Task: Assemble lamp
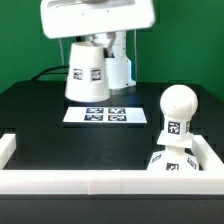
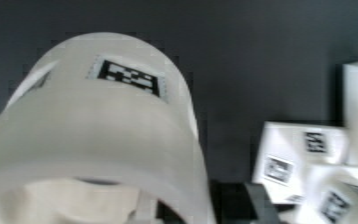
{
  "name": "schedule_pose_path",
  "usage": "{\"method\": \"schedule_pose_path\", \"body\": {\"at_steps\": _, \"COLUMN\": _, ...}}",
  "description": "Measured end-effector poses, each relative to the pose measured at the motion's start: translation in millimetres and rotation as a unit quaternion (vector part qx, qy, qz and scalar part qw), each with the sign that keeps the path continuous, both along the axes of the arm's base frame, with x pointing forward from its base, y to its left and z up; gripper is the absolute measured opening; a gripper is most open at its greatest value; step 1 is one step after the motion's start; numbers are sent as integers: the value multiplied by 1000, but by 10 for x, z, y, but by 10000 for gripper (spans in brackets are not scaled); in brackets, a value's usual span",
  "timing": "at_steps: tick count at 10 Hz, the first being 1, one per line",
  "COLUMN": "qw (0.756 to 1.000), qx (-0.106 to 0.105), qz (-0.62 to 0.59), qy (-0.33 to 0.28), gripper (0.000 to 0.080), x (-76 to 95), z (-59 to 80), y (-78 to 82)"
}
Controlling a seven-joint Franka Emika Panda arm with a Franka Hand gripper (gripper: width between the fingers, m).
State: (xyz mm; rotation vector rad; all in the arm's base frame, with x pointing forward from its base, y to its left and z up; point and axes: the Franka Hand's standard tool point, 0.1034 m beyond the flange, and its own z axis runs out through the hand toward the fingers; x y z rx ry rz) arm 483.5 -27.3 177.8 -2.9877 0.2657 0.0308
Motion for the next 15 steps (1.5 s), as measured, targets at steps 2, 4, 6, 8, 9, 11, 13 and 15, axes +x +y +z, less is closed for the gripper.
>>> {"method": "schedule_pose_path", "body": {"at_steps": 2, "qw": 1000, "qx": 16, "qz": -14, "qy": -15, "gripper": 44, "x": 229, "z": 157, "y": 233}}
{"method": "schedule_pose_path", "body": {"at_steps": 4, "qw": 999, "qx": 19, "qz": -22, "qy": -22, "gripper": 44, "x": 447, "z": 313, "y": 517}}
{"method": "schedule_pose_path", "body": {"at_steps": 6, "qw": 999, "qx": 18, "qz": -20, "qy": -24, "gripper": 44, "x": 476, "z": 326, "y": 564}}
{"method": "schedule_pose_path", "body": {"at_steps": 8, "qw": 999, "qx": 18, "qz": -20, "qy": -24, "gripper": 44, "x": 475, "z": 319, "y": 564}}
{"method": "schedule_pose_path", "body": {"at_steps": 9, "qw": 999, "qx": 18, "qz": -20, "qy": -24, "gripper": 44, "x": 478, "z": 321, "y": 571}}
{"method": "schedule_pose_path", "body": {"at_steps": 11, "qw": 999, "qx": 22, "qz": -10, "qy": -40, "gripper": 44, "x": 684, "z": 489, "y": 710}}
{"method": "schedule_pose_path", "body": {"at_steps": 13, "qw": 999, "qx": 25, "qz": -10, "qy": -43, "gripper": 44, "x": 861, "z": 601, "y": 845}}
{"method": "schedule_pose_path", "body": {"at_steps": 15, "qw": 998, "qx": 27, "qz": -20, "qy": -45, "gripper": 44, "x": 982, "z": 628, "y": 1058}}
